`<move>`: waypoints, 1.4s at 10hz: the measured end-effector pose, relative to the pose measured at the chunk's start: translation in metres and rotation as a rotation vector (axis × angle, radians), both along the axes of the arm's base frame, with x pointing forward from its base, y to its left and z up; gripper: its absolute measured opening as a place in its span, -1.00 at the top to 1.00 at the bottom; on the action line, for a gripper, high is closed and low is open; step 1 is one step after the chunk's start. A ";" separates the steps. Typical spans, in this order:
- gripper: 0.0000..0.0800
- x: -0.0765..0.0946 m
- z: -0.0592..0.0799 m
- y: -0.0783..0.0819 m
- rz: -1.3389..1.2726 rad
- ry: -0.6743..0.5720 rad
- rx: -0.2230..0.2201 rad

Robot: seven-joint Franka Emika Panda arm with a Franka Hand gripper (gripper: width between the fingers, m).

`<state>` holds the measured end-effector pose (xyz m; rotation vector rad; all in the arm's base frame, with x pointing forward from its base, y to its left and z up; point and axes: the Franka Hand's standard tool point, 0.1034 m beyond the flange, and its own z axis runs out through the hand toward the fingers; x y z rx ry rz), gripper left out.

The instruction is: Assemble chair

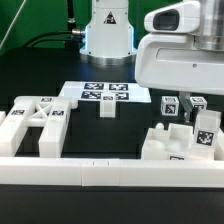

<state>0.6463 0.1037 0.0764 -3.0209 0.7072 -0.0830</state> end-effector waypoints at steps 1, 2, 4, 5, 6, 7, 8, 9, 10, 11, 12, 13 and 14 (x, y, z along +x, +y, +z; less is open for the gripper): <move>0.28 0.000 0.000 -0.005 -0.060 0.005 -0.007; 0.28 -0.001 0.000 -0.008 -0.104 0.008 -0.014; -0.14 -0.001 0.000 -0.009 -0.111 0.008 -0.016; -0.14 -0.001 0.001 -0.009 -0.086 0.007 -0.018; -0.50 -0.007 0.011 -0.009 0.014 0.001 -0.019; -0.50 -0.018 0.025 -0.015 0.133 -0.003 -0.018; -0.60 -0.025 0.037 -0.028 0.223 -0.008 -0.023; -0.62 -0.030 0.047 -0.038 0.252 -0.015 -0.026; -0.62 -0.034 0.049 -0.042 0.239 -0.021 -0.027; -0.62 -0.034 0.045 -0.040 0.243 -0.017 -0.028; -0.62 -0.034 0.044 -0.040 0.244 -0.015 -0.028; -0.62 -0.034 0.044 -0.040 0.244 -0.015 -0.028; -0.62 -0.034 0.044 -0.040 0.245 -0.014 -0.028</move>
Offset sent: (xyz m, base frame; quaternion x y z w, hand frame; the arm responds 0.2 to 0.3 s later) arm 0.0000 0.0000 0.0000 0.0000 0.0000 0.0000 1.0000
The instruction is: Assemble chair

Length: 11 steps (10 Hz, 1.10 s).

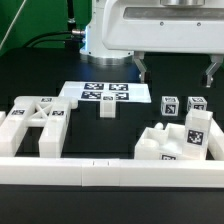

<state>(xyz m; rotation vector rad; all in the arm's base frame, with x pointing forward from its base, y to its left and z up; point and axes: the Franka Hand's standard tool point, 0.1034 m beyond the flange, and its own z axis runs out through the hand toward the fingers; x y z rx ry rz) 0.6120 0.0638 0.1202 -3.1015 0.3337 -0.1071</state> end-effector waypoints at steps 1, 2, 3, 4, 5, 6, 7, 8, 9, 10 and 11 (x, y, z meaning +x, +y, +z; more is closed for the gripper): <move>-0.62 -0.001 0.000 -0.001 0.022 0.000 -0.002; -0.62 -0.009 0.002 -0.006 0.099 -0.004 -0.006; -0.62 -0.026 0.004 -0.017 0.210 -0.009 -0.012; -0.62 -0.049 0.001 -0.036 0.310 -0.004 -0.018; -0.62 -0.066 -0.004 -0.056 0.368 -0.011 -0.029; -0.62 -0.076 -0.010 -0.066 0.354 -0.007 -0.033; -0.62 -0.074 -0.009 -0.063 0.359 -0.008 -0.032; -0.62 -0.073 -0.009 -0.063 0.361 -0.008 -0.032; -0.62 -0.074 -0.009 -0.063 0.360 -0.007 -0.032; -0.62 -0.075 -0.011 -0.065 0.358 -0.004 -0.033; -0.62 -0.084 -0.025 -0.074 0.345 -0.017 -0.047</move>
Offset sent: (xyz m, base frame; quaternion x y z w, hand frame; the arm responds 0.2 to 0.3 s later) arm -0.0827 -0.0460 -0.0002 0.0448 -0.0131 -0.1970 0.9793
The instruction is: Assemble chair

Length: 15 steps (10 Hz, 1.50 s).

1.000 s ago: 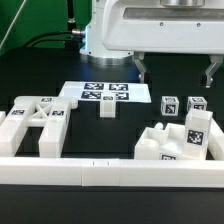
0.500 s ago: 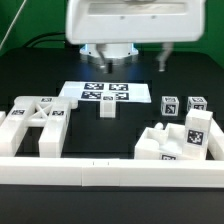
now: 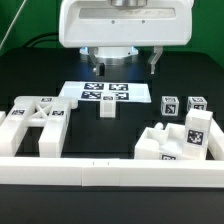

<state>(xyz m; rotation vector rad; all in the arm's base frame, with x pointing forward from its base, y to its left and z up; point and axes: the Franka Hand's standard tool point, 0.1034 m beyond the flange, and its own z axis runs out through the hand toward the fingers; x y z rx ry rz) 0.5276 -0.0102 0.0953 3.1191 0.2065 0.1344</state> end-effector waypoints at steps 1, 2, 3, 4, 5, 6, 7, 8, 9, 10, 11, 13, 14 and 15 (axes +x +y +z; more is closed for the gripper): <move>-0.62 -0.011 -0.013 -0.005 -0.001 0.006 -0.010; -0.62 -0.019 -0.028 -0.014 0.032 -0.010 -0.027; -0.62 -0.028 -0.043 -0.026 0.051 -0.013 -0.043; -0.62 -0.027 -0.044 -0.029 0.051 -0.010 -0.043; -0.62 -0.027 -0.045 -0.028 0.052 -0.006 -0.042; -0.62 -0.030 -0.046 -0.026 0.053 0.022 -0.036; -0.62 -0.029 -0.046 -0.026 0.053 0.019 -0.036; -0.62 -0.031 -0.047 -0.025 0.045 0.040 -0.031; -0.62 -0.039 -0.046 -0.022 0.010 0.169 -0.005; -0.62 -0.035 -0.045 -0.022 -0.024 0.227 0.002; -0.62 -0.042 -0.048 -0.021 -0.035 0.306 0.001; -0.62 -0.043 -0.048 -0.019 -0.033 0.397 0.010; -0.62 -0.048 -0.048 -0.016 -0.033 0.482 0.013; -0.62 -0.048 -0.049 -0.014 -0.031 0.555 0.016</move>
Offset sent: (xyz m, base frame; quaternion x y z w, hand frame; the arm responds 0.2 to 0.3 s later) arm 0.0022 -0.0091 -0.0111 0.0271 0.0267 -0.0356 0.9986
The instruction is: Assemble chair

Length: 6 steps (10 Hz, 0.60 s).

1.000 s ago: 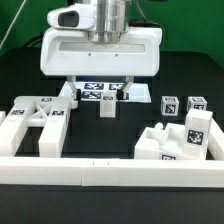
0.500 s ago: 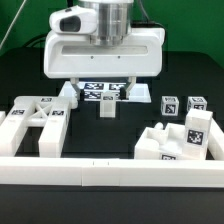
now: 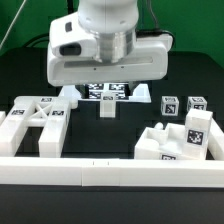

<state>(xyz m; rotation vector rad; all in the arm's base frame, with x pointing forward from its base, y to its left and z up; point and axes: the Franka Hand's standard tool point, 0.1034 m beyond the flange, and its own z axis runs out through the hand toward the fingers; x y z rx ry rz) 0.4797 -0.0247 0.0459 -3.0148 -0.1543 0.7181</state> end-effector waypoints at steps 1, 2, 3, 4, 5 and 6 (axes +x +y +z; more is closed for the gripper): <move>-0.62 0.000 -0.006 0.000 -0.026 0.033 -0.017; -0.62 -0.013 -0.009 0.001 -0.062 0.136 -0.034; -0.62 -0.016 -0.015 0.004 -0.104 0.224 -0.071; -0.62 -0.015 -0.019 0.002 -0.088 0.267 -0.105; -0.62 -0.021 -0.019 0.000 -0.077 0.357 -0.125; -0.62 -0.020 -0.021 0.000 -0.076 0.421 -0.129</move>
Offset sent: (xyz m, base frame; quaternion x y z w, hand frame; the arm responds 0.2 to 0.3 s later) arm -0.0028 -0.0095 -0.0114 -0.0994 -0.1495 0.0581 0.9820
